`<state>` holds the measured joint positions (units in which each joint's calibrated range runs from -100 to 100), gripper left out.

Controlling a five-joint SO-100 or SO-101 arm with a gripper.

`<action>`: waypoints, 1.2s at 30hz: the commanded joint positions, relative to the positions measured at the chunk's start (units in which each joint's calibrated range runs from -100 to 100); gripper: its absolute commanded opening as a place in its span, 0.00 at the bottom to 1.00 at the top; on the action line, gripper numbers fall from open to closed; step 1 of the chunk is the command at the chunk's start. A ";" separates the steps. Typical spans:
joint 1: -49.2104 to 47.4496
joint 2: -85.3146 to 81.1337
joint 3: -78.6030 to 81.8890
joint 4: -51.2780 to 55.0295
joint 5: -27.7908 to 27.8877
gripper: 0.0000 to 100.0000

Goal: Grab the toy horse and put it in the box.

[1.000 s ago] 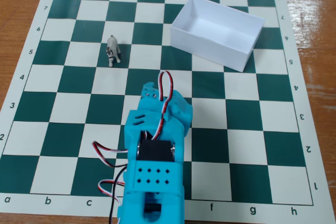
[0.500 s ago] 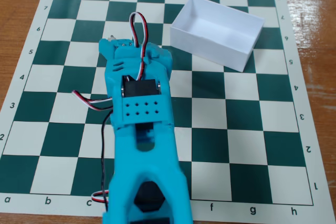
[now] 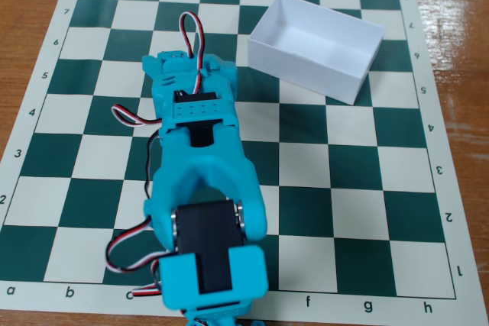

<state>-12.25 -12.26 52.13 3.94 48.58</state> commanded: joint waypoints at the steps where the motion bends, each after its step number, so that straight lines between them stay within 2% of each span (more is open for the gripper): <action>1: -1.39 3.67 -3.66 -3.94 -0.21 0.34; 8: -2.32 12.34 -4.47 -15.15 -0.21 0.34; 27: -3.11 33.85 -21.22 -15.65 -0.45 0.30; 30: -3.25 35.44 -22.68 -15.40 -0.45 0.21; 34: -3.25 36.15 -23.41 -15.40 -1.23 0.00; 36: -2.82 35.88 -23.32 -14.90 -1.33 0.00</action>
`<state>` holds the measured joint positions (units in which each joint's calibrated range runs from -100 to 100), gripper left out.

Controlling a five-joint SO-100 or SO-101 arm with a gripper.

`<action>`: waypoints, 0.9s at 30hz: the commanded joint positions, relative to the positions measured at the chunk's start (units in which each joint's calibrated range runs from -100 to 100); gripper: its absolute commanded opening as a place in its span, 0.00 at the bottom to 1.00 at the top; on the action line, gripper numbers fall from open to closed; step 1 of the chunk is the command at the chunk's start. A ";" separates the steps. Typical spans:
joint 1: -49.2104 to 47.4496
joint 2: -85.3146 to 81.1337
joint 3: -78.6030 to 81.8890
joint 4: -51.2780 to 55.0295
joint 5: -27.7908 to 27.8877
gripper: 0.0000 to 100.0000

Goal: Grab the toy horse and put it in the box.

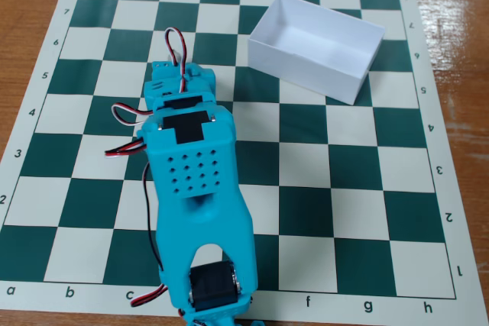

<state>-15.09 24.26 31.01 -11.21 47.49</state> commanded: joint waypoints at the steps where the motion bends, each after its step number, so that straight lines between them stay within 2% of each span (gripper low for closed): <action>1: 0.16 -0.89 -2.19 0.66 -0.29 0.00; 7: 1.80 -7.97 1.08 2.40 -0.29 0.00; 17: 11.66 -39.39 17.38 2.65 2.45 0.00; 21: 17.66 -39.57 19.38 0.00 3.67 0.00; 27: 23.80 -30.98 12.01 -1.25 3.38 0.00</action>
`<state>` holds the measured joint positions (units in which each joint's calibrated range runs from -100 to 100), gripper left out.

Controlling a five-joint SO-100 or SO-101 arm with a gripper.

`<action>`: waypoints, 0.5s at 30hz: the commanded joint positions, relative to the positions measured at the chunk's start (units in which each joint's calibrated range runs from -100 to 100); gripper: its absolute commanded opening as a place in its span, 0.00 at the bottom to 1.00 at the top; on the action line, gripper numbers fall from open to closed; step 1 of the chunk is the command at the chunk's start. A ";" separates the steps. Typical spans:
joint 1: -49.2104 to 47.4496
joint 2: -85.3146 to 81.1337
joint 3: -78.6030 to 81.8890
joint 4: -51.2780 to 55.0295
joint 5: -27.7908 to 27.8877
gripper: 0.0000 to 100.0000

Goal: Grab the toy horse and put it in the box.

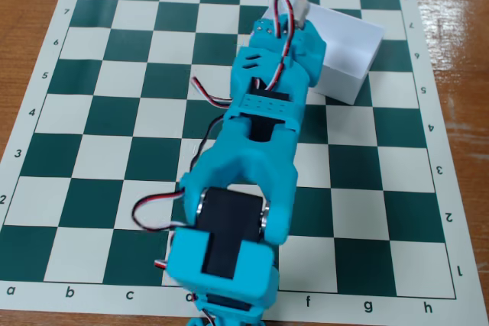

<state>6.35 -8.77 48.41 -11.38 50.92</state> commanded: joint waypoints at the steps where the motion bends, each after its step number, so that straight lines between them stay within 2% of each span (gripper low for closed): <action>1: 2.94 3.72 -6.67 -1.66 -0.06 0.00; 15: 4.94 22.31 -23.24 -5.14 0.14 0.00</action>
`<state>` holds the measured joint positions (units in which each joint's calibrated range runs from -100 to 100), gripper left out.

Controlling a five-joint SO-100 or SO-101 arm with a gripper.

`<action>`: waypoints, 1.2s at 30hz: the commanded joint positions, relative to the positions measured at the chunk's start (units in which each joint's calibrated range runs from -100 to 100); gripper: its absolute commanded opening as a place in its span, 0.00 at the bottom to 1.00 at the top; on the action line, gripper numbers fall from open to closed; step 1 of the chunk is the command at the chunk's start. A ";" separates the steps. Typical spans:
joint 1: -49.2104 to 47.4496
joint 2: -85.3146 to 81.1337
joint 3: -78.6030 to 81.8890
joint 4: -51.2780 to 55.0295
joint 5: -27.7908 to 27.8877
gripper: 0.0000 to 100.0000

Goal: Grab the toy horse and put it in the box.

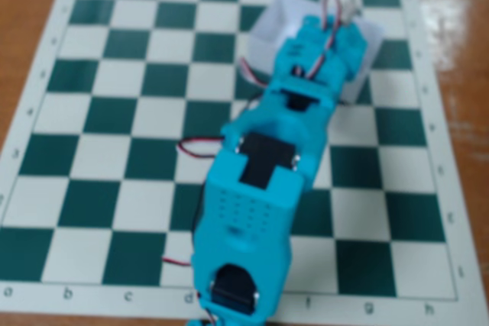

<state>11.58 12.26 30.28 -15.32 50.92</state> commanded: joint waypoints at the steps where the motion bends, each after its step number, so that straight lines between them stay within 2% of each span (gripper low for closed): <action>1: -0.58 2.43 -6.48 -1.20 0.09 0.00; 11: -3.43 10.58 -15.67 -2.03 0.24 0.01; 18: -4.00 10.31 -15.76 1.37 0.48 0.25; 20: -4.00 9.78 -15.49 3.03 0.97 0.29; 23: -4.15 7.39 -13.94 5.69 1.55 0.29; 29: -5.93 -9.25 -0.47 13.25 -1.08 0.28; 36: -9.79 -42.17 30.30 26.45 -2.30 0.28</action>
<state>3.29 -13.70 49.23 7.09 49.05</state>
